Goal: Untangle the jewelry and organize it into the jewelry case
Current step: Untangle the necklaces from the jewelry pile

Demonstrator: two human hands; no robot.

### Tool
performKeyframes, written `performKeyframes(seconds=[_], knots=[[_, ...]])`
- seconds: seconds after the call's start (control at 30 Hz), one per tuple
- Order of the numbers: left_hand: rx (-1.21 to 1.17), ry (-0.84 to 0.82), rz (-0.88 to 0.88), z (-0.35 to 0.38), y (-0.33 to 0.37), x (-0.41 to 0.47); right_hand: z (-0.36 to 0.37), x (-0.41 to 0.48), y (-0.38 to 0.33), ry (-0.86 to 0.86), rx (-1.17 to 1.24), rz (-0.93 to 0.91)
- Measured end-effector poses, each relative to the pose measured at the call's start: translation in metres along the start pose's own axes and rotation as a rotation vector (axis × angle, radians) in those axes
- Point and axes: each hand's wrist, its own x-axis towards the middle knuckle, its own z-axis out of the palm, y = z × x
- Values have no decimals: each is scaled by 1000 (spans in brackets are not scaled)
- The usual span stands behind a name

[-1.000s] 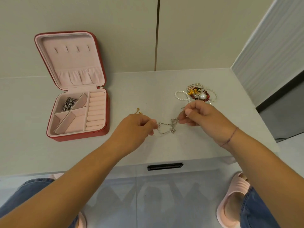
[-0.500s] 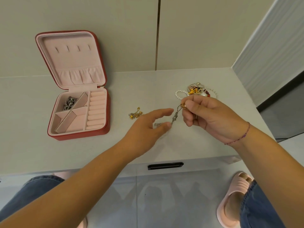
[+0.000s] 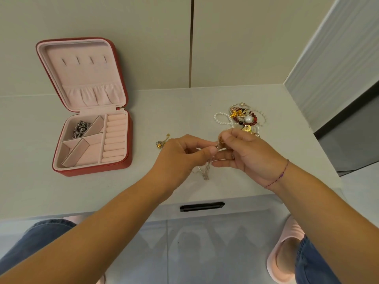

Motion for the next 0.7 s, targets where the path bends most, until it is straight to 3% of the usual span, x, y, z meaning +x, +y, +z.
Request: performKeyframes(seconds=[0.3,0.7], knots=[[-5,108,22,-4,5,2,4,0,-3,0,13,-90],[-22,-3,-111,-9,3,5,0,0,-7,21,36,-82]])
